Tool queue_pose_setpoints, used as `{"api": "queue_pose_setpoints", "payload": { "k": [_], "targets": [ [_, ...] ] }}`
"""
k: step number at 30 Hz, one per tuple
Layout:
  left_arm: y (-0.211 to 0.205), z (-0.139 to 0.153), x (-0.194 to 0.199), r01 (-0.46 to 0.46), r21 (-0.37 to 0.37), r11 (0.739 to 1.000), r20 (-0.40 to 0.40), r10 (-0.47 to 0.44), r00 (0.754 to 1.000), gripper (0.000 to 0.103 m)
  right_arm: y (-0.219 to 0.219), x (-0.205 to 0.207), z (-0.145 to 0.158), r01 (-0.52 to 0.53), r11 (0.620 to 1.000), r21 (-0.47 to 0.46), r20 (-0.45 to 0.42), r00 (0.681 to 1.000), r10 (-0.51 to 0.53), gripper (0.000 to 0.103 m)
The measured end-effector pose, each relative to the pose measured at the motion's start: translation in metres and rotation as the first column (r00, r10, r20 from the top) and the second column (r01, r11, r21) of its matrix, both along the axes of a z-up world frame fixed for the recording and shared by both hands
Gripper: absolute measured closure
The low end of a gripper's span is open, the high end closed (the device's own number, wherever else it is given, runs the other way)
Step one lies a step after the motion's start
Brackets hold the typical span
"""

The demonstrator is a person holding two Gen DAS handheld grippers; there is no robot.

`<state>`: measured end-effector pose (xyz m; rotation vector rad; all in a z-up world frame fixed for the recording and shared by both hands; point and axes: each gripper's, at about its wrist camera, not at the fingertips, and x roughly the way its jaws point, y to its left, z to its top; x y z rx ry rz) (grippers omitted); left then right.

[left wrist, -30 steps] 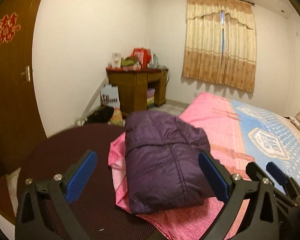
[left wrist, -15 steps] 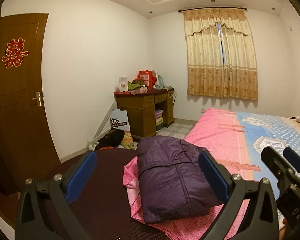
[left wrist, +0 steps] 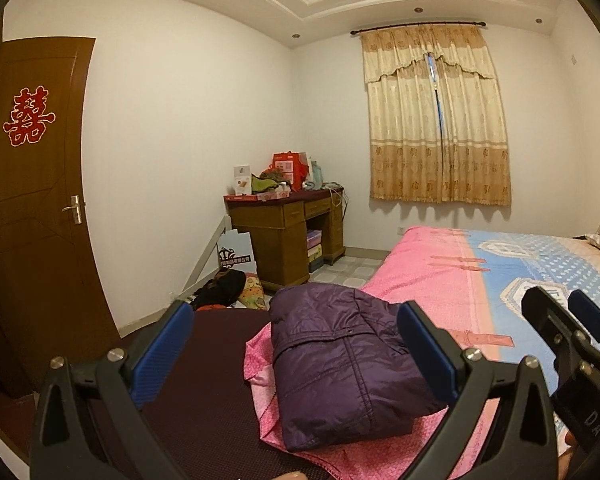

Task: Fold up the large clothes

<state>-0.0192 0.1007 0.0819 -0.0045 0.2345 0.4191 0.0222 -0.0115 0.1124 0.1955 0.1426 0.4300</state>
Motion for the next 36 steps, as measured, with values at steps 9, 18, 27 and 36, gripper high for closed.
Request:
{"api": "queue_pose_setpoints", "payload": {
  "k": [9, 18, 27, 36],
  "targets": [
    [0.001, -0.003, 0.004, -0.002, -0.016, 1.000, -0.017, 0.002, 1.000, 0.000, 0.004, 0.004, -0.006, -0.007, 1.000, -0.007, -0.019, 1.000, 0.007, 0.019],
    [-0.003, -0.003, 0.006, -0.004, -0.015, 1.000, -0.033, 0.003, 0.999, 0.000, 0.001, 0.008, -0.009, -0.008, 1.000, -0.001, -0.040, 0.999, 0.008, 0.018],
    [-0.002, -0.004, 0.006, -0.004, -0.022, 1.000, -0.037, 0.003, 0.999, 0.000, 0.000, 0.009, -0.009, -0.007, 1.000, 0.001, -0.037, 0.999, 0.007, 0.018],
    [0.004, -0.005, 0.010, -0.010, -0.025, 1.000, -0.047, 0.009, 0.999, 0.000, 0.001, 0.009, -0.011, -0.010, 1.000, 0.002, -0.046, 0.999, 0.011, 0.018]
  ]
}}
